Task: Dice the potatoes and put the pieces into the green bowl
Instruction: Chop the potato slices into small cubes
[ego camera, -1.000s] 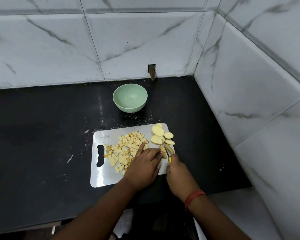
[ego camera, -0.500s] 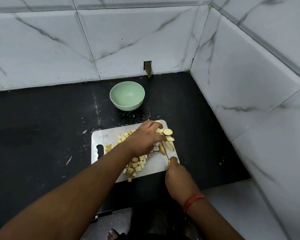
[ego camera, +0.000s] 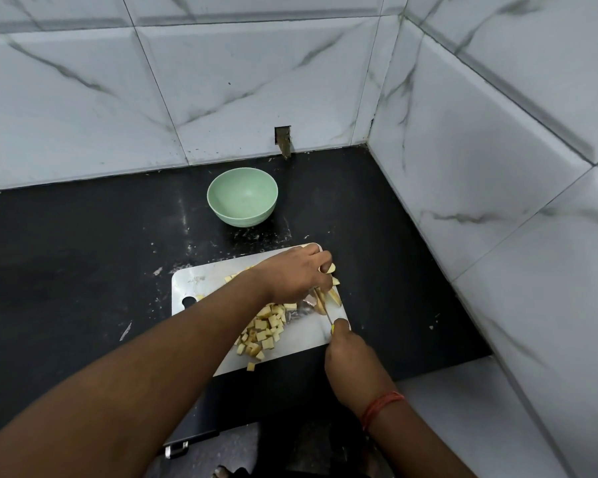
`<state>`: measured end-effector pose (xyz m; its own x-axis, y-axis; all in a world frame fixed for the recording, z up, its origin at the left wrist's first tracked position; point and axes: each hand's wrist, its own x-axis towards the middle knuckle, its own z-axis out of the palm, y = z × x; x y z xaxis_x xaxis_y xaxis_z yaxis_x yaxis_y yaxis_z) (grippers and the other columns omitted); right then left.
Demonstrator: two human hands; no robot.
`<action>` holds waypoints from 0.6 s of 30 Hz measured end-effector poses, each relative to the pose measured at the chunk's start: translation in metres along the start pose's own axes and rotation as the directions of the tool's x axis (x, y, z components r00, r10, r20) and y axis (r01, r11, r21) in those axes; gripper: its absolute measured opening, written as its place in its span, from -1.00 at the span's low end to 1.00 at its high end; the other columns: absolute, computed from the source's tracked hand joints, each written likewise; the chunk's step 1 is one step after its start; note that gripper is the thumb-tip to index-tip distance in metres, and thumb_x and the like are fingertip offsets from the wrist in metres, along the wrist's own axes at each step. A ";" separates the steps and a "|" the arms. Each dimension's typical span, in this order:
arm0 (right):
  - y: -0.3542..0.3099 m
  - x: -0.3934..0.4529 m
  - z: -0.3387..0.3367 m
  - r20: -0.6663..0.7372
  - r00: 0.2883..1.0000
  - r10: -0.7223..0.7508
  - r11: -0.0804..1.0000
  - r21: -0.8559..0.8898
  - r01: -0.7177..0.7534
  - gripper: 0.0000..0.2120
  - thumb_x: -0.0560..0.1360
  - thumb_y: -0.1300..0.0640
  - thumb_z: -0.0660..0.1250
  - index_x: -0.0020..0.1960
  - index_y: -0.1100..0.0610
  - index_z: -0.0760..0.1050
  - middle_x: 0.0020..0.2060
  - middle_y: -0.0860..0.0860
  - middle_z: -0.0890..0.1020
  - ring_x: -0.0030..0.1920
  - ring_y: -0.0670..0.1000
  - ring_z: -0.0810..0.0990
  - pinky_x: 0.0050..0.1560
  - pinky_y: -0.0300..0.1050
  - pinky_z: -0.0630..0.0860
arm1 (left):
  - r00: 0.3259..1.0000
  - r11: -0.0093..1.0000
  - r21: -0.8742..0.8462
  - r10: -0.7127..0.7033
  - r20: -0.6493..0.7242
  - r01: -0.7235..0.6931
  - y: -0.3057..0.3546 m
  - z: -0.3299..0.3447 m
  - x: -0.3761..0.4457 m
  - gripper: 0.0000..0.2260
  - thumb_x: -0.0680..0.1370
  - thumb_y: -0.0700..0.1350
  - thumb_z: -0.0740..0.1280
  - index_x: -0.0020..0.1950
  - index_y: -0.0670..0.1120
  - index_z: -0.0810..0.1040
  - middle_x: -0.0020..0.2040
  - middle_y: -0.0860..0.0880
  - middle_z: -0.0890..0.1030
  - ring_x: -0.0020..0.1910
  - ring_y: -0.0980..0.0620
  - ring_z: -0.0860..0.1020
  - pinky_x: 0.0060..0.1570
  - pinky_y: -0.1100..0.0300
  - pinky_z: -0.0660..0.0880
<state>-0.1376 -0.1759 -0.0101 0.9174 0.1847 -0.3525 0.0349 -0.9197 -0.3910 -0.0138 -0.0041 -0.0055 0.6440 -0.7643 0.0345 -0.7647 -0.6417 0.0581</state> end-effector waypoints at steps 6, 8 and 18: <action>0.005 -0.001 -0.006 -0.002 0.999 -0.037 0.999 -0.019 0.037 -0.81 0.59 0.26 0.05 0.17 0.11 0.28 -0.07 0.07 0.56 -0.23 0.06 0.48 -0.26 -0.09 0.33 | 1.000 0.999 -0.042 0.009 0.012 -0.009 -0.003 0.001 0.000 -0.71 0.48 -0.21 0.48 0.17 0.02 0.66 0.07 -0.04 0.50 0.05 -0.03 0.42 -0.11 0.07 0.48; 0.006 -0.001 -0.008 0.008 0.999 -0.039 0.999 -0.031 0.040 -0.82 0.59 0.25 0.05 0.17 0.11 0.28 -0.08 0.06 0.56 -0.24 0.05 0.49 -0.28 -0.11 0.32 | 1.000 0.999 -0.049 0.015 0.009 -0.014 -0.003 0.003 0.000 -0.71 0.49 -0.21 0.47 0.18 0.03 0.67 0.06 -0.04 0.51 0.04 -0.03 0.43 -0.13 0.10 0.45; 0.002 0.005 -0.011 0.142 0.987 0.072 0.996 -0.066 -0.063 -0.67 0.54 0.34 0.05 0.30 0.22 0.24 0.08 0.17 0.58 0.03 0.16 0.60 -0.05 -0.01 0.48 | 0.991 0.992 -0.025 0.125 0.045 -0.124 -0.006 0.006 0.007 -0.78 0.47 -0.19 0.47 0.08 0.03 0.69 -0.03 0.07 0.61 -0.03 0.00 0.42 -0.10 0.07 0.48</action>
<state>-0.1281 -0.1803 -0.0031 0.8521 0.1651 -0.4967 0.0027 -0.9504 -0.3111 -0.0050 -0.0065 -0.0121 0.5419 -0.8404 -0.0038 -0.8377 -0.5405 0.0779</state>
